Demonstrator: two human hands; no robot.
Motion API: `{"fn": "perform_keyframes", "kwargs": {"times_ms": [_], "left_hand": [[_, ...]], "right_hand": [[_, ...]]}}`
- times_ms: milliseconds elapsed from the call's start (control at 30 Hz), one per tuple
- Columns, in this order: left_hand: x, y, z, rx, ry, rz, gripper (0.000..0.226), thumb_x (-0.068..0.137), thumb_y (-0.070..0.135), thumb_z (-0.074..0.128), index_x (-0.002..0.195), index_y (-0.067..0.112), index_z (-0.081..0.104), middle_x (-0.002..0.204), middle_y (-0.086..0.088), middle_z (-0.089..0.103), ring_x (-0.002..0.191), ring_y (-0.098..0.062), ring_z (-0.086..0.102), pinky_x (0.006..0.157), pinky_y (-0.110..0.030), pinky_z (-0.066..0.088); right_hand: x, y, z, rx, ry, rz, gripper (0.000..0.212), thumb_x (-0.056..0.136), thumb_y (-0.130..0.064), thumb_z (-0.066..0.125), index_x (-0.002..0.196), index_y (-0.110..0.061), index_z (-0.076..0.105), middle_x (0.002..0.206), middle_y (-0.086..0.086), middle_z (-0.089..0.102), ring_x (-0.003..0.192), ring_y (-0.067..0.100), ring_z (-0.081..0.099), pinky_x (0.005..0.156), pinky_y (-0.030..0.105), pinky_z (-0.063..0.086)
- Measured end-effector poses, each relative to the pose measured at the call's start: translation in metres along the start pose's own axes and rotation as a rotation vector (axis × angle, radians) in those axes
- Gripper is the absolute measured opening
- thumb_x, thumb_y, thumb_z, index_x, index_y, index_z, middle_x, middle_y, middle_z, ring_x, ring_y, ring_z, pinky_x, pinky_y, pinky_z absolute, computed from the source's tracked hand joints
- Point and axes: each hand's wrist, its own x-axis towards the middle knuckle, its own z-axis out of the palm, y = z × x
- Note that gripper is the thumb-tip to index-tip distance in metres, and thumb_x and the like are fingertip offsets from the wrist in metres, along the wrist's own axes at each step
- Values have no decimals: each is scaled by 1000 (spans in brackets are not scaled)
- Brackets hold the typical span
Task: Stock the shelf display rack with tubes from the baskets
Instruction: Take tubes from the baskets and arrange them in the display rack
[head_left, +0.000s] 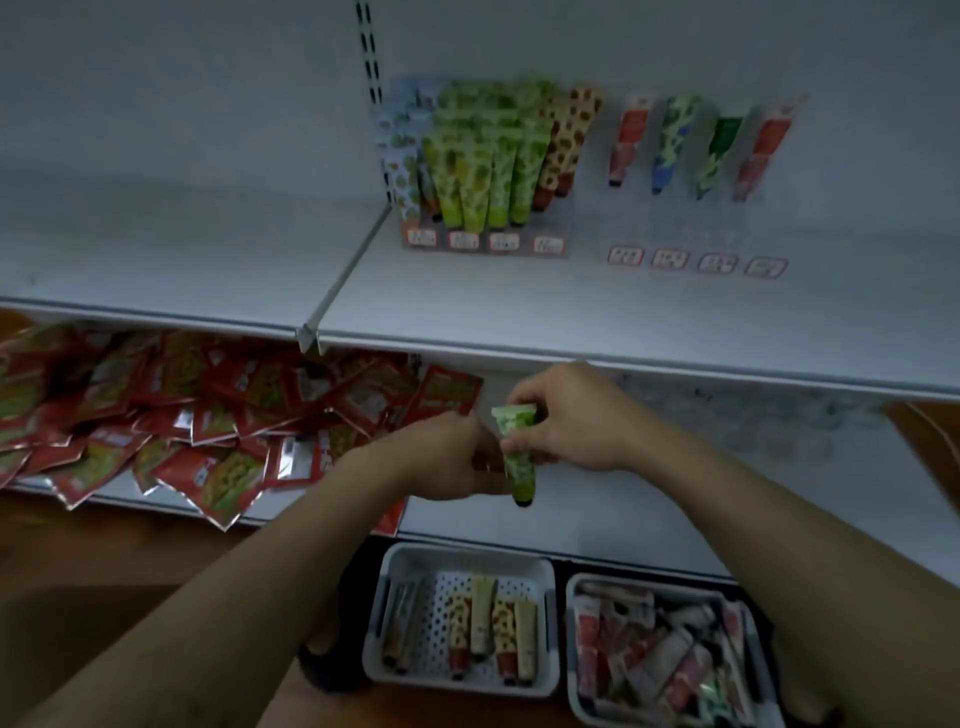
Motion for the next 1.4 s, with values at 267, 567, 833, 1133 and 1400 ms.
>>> {"fn": "perform_keyframes", "kwargs": {"times_ms": [267,567,833,1133,1400], "left_hand": [[19,-45,135,12,-236,-312,38,88,43,60,113,15,65,117,-9,61,107,-27,57,92,-40,49],[17,-103,240,-12,-141,-788,47,99,20,37,142,4,28,131,-11,56,117,-28,57,89,-38,48],[20,-103,278,-257,-188,-903,26,98,20,46,111,1,59,96,-11,66,92,-27,64,70,-30,49],[21,-114,288,-373,-237,-905,26,90,16,53,111,0,56,107,-16,65,96,-30,64,70,-33,54],[33,-97,237,-576,-226,-756,24,83,24,72,98,5,66,83,-6,66,70,-16,62,60,-24,49]], "right_hand": [[7,60,112,-123,-239,74,22,80,-33,73,78,-11,70,71,7,65,65,20,58,60,33,44],[18,108,184,58,-350,234,39,82,-36,73,112,-11,69,101,7,69,85,19,63,76,29,50],[30,131,212,195,-437,309,61,83,-38,72,135,-12,52,133,9,57,105,19,61,91,25,46],[27,144,223,320,-385,355,50,80,-36,75,123,-14,64,111,4,68,86,16,66,70,19,45],[22,130,185,295,-239,290,22,78,-29,77,89,-10,73,75,0,65,71,19,63,68,33,53]]}}
